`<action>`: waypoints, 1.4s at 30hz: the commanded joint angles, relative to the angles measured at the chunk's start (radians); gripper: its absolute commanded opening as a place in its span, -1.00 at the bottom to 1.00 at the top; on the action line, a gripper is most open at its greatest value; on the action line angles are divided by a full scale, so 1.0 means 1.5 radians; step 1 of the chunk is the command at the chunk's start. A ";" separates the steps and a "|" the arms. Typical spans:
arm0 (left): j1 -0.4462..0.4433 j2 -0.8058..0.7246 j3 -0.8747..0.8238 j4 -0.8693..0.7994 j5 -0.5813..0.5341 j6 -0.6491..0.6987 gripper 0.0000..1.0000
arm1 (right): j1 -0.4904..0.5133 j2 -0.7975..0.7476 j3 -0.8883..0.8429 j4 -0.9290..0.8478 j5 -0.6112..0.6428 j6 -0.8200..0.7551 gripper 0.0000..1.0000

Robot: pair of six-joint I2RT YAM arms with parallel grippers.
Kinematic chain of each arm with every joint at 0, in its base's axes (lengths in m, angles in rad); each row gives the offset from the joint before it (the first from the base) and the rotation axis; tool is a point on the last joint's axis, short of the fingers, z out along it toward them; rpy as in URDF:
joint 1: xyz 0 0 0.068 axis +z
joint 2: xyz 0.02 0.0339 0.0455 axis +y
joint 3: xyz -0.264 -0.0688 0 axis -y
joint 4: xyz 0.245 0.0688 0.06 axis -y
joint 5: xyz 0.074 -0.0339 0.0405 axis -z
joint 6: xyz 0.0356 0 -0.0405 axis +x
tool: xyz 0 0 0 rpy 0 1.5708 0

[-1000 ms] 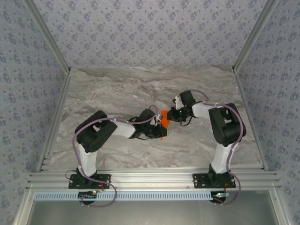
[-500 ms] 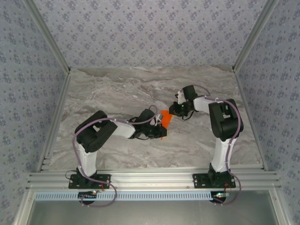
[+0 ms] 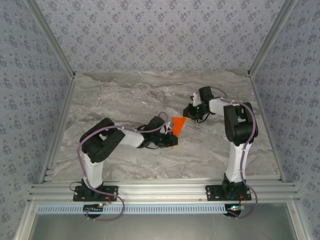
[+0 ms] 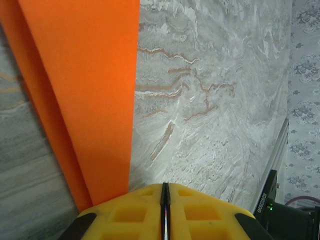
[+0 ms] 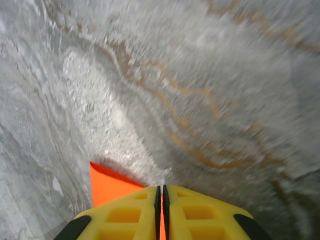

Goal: Fold a paper plane with a square sheet of paper (fold left side to right side)
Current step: Fold the wing for the fifth time at the center of the table.

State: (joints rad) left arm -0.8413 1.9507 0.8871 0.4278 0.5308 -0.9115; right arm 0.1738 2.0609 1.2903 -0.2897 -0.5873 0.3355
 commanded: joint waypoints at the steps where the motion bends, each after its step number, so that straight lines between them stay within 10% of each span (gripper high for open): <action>1: 0.001 0.014 -0.027 -0.062 -0.005 -0.003 -0.78 | -0.031 0.024 0.043 -0.012 0.040 -0.020 -0.70; 15: 0.001 -0.011 -0.018 -0.064 -0.003 -0.005 -0.78 | 0.050 -0.201 -0.171 0.081 -0.018 0.033 -0.67; 42: -0.009 -0.080 0.044 -0.141 0.019 0.016 -0.68 | 0.114 -0.079 -0.174 0.056 0.063 0.059 -0.68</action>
State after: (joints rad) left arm -0.8471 1.8370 0.9474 0.2565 0.5533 -0.9028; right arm 0.3302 1.8938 1.0218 -0.1406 -0.5560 0.4332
